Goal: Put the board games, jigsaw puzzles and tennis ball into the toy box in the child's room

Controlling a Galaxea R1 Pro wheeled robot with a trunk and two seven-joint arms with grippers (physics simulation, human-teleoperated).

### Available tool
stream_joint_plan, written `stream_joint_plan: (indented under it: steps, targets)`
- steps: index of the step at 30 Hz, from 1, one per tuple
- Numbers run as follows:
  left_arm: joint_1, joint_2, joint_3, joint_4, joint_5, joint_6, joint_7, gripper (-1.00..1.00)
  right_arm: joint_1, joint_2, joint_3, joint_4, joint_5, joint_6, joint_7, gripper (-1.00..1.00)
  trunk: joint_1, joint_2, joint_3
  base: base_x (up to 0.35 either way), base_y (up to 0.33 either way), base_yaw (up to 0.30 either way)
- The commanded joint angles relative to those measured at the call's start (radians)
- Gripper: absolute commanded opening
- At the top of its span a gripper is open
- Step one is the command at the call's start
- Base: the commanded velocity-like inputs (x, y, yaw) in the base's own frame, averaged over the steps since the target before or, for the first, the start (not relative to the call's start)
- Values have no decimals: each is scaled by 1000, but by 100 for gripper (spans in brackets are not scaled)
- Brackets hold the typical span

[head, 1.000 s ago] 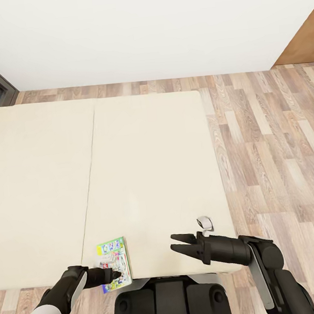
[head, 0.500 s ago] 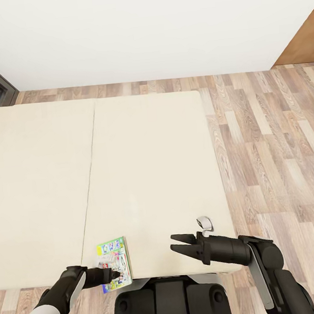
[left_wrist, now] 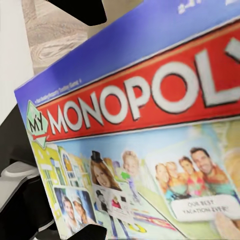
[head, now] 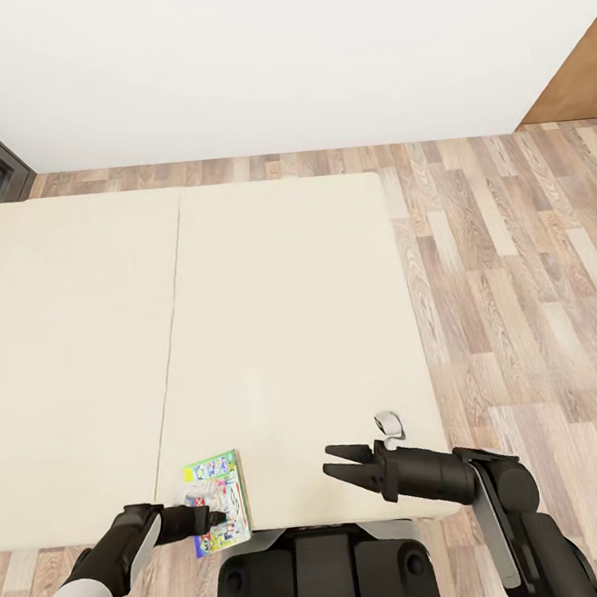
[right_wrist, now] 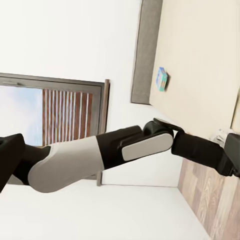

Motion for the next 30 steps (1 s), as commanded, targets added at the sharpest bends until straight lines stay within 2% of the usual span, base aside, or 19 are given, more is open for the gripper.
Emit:
stream_joint_plan:
  steps: [1, 14, 30]
  targets:
    - [0, 0, 2, -7, -1, 5, -4, 100, 0, 1, -1, 0, 0, 8, 1, 100, 1, -1, -1, 0, 0, 0]
    - [0, 1, 3, -46, 1, -7, -4, 100, 0, 2, -1, 0, 0, 8, -2, 100, 1, -1, -1, 0, 0, 0]
    - [0, -2, 4, -53, 5, -9, -4, 100, 0, 3, 0, 1, 1, 8, -2, 100, 1, -1, -1, 0, 0, 0]
